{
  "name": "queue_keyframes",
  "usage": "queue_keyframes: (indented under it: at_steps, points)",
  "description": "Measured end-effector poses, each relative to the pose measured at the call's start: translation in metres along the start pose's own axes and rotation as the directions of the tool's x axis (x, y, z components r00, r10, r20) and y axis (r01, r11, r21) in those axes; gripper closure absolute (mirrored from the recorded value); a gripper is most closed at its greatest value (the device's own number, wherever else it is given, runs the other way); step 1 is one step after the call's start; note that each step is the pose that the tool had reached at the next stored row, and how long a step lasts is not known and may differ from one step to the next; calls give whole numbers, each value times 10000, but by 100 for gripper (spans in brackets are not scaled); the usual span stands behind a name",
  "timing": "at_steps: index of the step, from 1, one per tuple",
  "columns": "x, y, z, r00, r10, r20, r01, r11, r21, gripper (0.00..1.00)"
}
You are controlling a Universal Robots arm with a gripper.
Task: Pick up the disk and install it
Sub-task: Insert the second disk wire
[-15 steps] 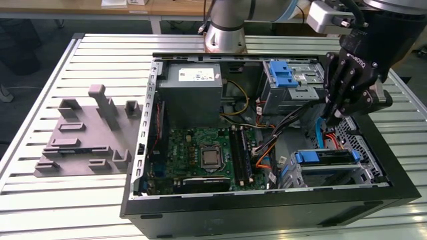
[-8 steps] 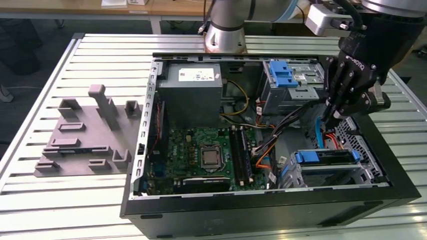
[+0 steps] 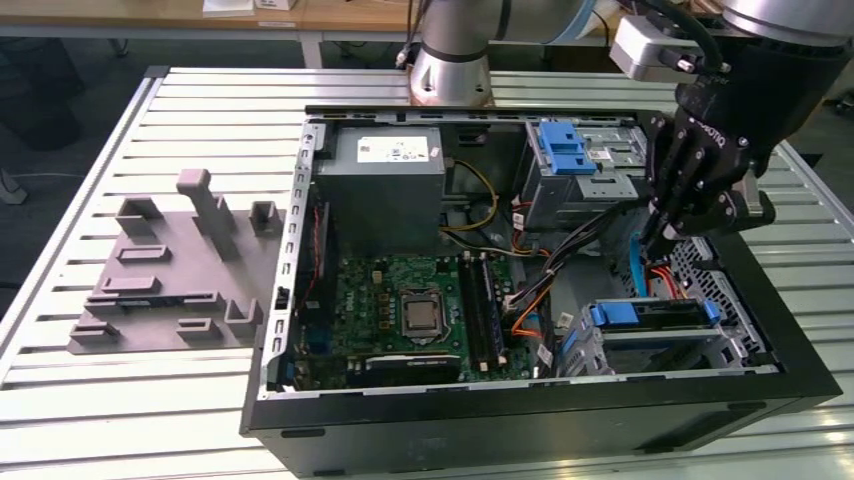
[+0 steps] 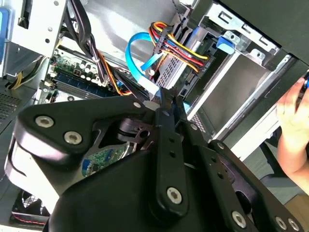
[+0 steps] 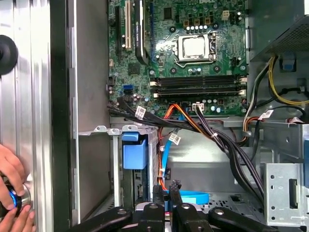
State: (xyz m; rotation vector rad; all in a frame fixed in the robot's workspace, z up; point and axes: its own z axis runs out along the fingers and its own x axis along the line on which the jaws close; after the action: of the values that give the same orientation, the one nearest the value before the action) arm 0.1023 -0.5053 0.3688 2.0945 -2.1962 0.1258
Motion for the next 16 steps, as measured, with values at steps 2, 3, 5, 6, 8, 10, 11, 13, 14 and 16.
queue_keyframes:
  at_steps: [2,3,5,6,8,10,11,13,14,16]
  points:
    - [17,-1,9,10000,0,2,0,10000,0,84]
    - [26,-2,14,10000,0,3,0,10000,0,84]
    - [50,-3,23,10000,0,3,0,10000,0,84]
    - [64,-4,28,10000,0,4,0,10000,0,84]
    - [75,-4,33,10000,0,5,0,10000,0,84]
    - [75,-4,32,10000,0,4,0,10000,0,84]
    - [75,-4,32,10000,0,3,0,10000,0,84]
    - [80,-4,33,10000,0,0,0,10000,0,84]
    - [95,-5,38,10000,-1,2,1,10000,0,84]
    - [140,-7,53,10000,-1,5,1,10000,-1,84]
